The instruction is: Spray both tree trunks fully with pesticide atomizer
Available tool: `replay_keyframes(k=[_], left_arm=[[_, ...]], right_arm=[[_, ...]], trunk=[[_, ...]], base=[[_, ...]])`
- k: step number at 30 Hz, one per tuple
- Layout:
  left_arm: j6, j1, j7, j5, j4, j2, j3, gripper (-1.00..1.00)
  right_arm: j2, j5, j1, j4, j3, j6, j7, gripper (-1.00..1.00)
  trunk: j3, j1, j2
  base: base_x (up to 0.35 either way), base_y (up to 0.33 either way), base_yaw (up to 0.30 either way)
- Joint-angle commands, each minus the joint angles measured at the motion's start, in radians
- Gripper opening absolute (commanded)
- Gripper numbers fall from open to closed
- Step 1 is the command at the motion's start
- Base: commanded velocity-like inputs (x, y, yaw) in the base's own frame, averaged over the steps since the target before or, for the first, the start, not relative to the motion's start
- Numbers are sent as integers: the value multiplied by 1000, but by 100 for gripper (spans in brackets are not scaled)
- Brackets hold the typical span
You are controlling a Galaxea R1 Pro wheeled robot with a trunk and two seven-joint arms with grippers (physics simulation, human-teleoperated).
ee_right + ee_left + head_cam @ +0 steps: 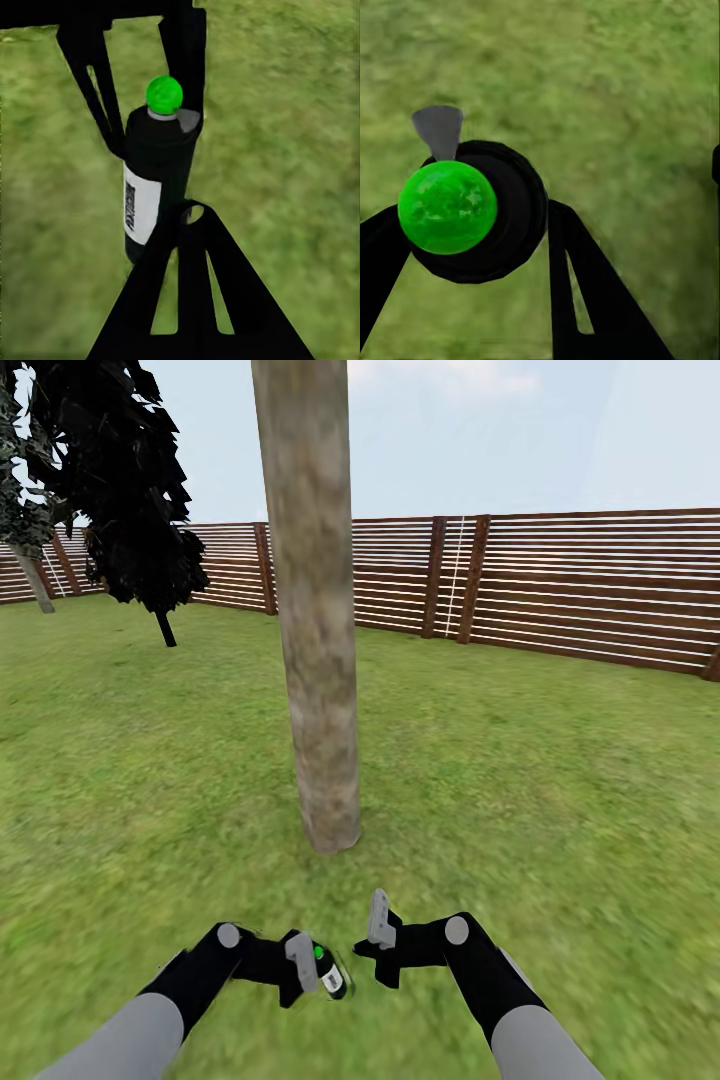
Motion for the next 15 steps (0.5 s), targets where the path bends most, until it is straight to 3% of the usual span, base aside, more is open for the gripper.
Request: replay_keyframes(k=[1, 8, 9, 11, 15], left_arm=[[-1, 1, 0, 4, 0, 23, 1, -100], [-2, 12, 0, 4, 0, 191, 1, -100], [-3, 14, 0, 4, 1, 240, 2, -100], [-3, 15, 1, 4, 4, 283, 2, -100], [-4, 21, 6, 2, 11, 331, 1, -100]], right_arm=[[0, 0, 0, 0, 0, 0, 0, -100], [0, 0, 0, 2, 1, 0, 1, -100], [0, 0, 0, 5, 1, 0, 1, 100], [0, 1, 0, 6, 2, 0, 1, 100], [0, 4, 0, 12, 0, -2, -5, 100]], trunk=[[0, 0, 0], [0, 0, 0], [0, 0, 0], [0, 0, 0], [0, 0, 0]], base=[[0, 0, 0], [0, 0, 0], [0, 0, 0], [0, 0, 0], [0, 0, 0]])
